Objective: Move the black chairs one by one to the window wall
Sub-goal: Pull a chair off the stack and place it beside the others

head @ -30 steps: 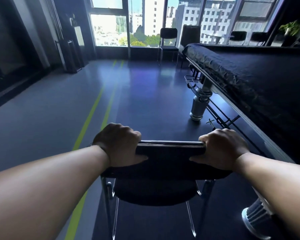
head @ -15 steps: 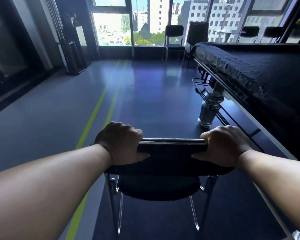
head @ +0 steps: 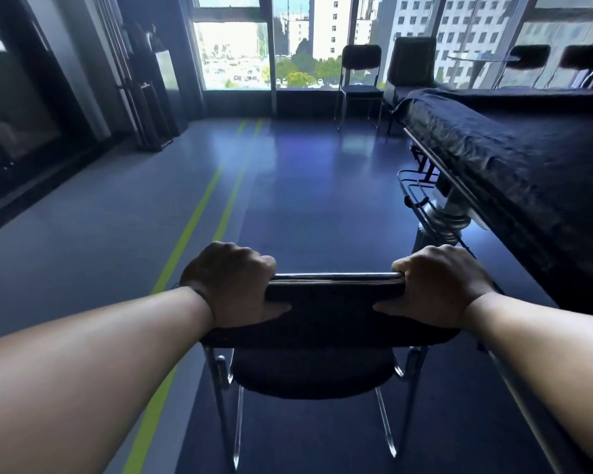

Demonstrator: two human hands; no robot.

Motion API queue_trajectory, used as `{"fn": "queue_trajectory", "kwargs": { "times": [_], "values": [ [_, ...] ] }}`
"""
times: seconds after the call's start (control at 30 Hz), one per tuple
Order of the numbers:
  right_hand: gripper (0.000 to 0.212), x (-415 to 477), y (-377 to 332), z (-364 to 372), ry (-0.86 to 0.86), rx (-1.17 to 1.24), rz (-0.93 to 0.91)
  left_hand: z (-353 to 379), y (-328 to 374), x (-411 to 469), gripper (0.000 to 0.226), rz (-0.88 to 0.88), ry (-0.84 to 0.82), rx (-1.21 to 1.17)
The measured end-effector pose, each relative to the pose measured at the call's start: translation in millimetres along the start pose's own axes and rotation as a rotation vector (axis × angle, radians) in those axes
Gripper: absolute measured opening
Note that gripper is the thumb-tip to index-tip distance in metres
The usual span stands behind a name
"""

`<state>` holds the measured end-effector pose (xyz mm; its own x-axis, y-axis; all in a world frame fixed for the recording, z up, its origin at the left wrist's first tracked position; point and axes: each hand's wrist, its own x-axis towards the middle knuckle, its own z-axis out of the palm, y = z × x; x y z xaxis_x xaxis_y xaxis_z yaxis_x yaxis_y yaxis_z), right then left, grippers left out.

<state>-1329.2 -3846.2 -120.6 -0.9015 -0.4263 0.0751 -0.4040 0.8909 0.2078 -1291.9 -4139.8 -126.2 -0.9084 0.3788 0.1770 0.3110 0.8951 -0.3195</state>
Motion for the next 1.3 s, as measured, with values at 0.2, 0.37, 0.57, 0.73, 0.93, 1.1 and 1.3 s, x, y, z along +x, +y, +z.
{"fn": "queue_trajectory", "kwargs": {
  "times": [0.2, 0.37, 0.57, 0.73, 0.93, 1.1, 1.3],
  "values": [
    [0.056, 70.6, 20.7, 5.2, 0.002, 0.001, -0.014, 20.7, -34.2, 64.5, 0.059, -0.005, -0.008, -0.009],
    [0.057, 131.5, 30.2, 14.5, -0.004, -0.014, 0.001, 43.0, -69.1, 121.3, 0.059, 0.001, 0.001, 0.006],
    [0.06, 227.3, 56.3, 35.1, 0.017, -0.011, 0.05, 78.5, -112.6, 210.5, 0.057, 0.023, 0.023, -0.003],
    [0.054, 297.0, 72.4, 50.9, -0.015, 0.006, 0.079, 113.0, -146.8, 275.3, 0.057, 0.059, 0.056, -0.019],
    [0.054, 352.3, 88.5, 57.8, -0.01, 0.009, 0.093, 128.9, -173.0, 329.0, 0.056, 0.071, 0.054, -0.02],
    [0.053, 390.1, 100.0, 61.4, -0.014, 0.01, 0.093, 143.1, -189.6, 363.3, 0.057, 0.07, 0.055, -0.023],
    [0.054, 447.1, 124.4, 70.3, 0.008, -0.008, 0.093, 158.2, -208.1, 417.2, 0.056, 0.062, 0.065, -0.025]
  ]
}}
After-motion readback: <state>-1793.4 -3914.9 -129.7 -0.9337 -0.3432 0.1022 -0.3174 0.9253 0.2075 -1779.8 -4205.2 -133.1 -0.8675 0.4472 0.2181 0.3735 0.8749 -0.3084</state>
